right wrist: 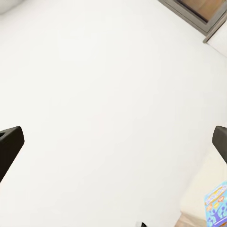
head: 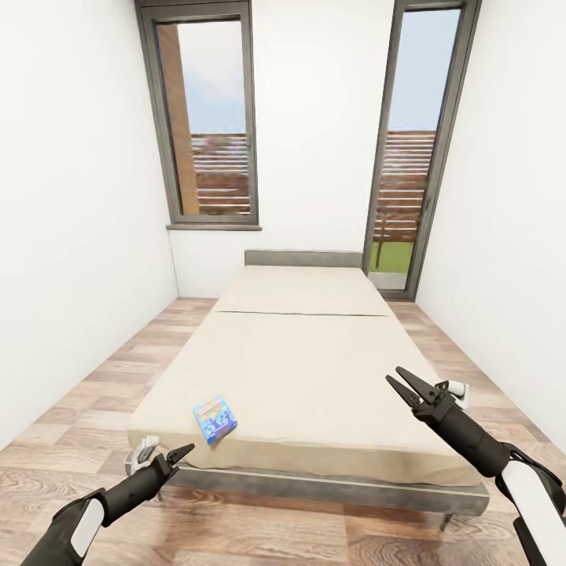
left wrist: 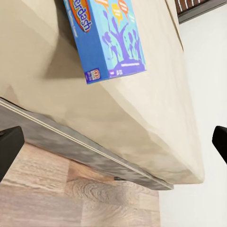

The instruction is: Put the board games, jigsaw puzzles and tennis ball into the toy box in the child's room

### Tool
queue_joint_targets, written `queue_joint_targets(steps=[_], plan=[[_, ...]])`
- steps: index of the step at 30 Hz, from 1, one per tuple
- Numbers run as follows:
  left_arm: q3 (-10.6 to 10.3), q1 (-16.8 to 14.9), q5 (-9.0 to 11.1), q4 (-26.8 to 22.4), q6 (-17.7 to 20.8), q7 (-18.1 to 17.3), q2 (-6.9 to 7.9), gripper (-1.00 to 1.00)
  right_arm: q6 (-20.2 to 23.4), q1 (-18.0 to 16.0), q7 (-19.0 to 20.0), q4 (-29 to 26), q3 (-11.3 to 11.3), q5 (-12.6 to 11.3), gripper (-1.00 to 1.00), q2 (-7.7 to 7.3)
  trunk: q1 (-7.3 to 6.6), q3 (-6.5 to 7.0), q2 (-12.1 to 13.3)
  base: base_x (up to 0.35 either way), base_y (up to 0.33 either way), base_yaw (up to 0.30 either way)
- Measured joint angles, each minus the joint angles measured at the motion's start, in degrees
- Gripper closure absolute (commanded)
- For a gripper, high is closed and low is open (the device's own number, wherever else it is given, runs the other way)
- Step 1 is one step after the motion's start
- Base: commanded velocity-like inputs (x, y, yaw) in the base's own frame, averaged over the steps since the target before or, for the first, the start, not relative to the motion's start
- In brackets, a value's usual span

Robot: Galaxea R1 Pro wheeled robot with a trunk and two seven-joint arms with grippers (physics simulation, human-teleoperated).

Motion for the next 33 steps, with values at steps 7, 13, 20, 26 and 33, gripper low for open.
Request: queue_joint_targets(steps=[7, 13, 20, 26, 33], plan=[[-0.03, 0.0, -0.01, 0.02, -0.01, 0.01, -0.17, -1.0, 0.0, 0.04, 0.08, 0.03, 0.11, 0.01, -1.0, 0.05, 0.0, 0.0, 0.0, 0.0, -0.091, 0.0], [-0.02, 0.0, -0.11, 0.01, -0.06, 0.01, -0.77, -1.0, -0.05, 0.03, 0.05, 0.14, 0.17, 0.07, -1.0, 0.05, 0.0, 0.0, 0.0, 0.014, -0.177, 0.0], [-0.06, 0.0, -0.14, 0.0, -0.03, 0.0, -0.94, -1.0, -0.37, 0.01, -0.03, 0.22, 0.21, 0.09, -1.0, 0.05, -0.01, 0.0, 0.0, 0.053, -0.001, 0.0], [-0.07, 0.0, -0.23, -0.01, -0.02, 0.0, -0.98, -1.0, -1.41, 0.02, 0.01, 0.22, 0.26, 0.11, -1.0, 0.05, -0.01, 0.0, 0.0, 0.139, 0.073, 0.0], [-0.08, 0.0, -0.12, 0.0, -0.05, 0.0, -1.07, -1.0, -1.71, 0.05, -0.04, 0.24, 0.29, 0.12, -1.0, 0.05, 0.0, 0.0, 0.0, 0.028, 0.013, 0.0]])
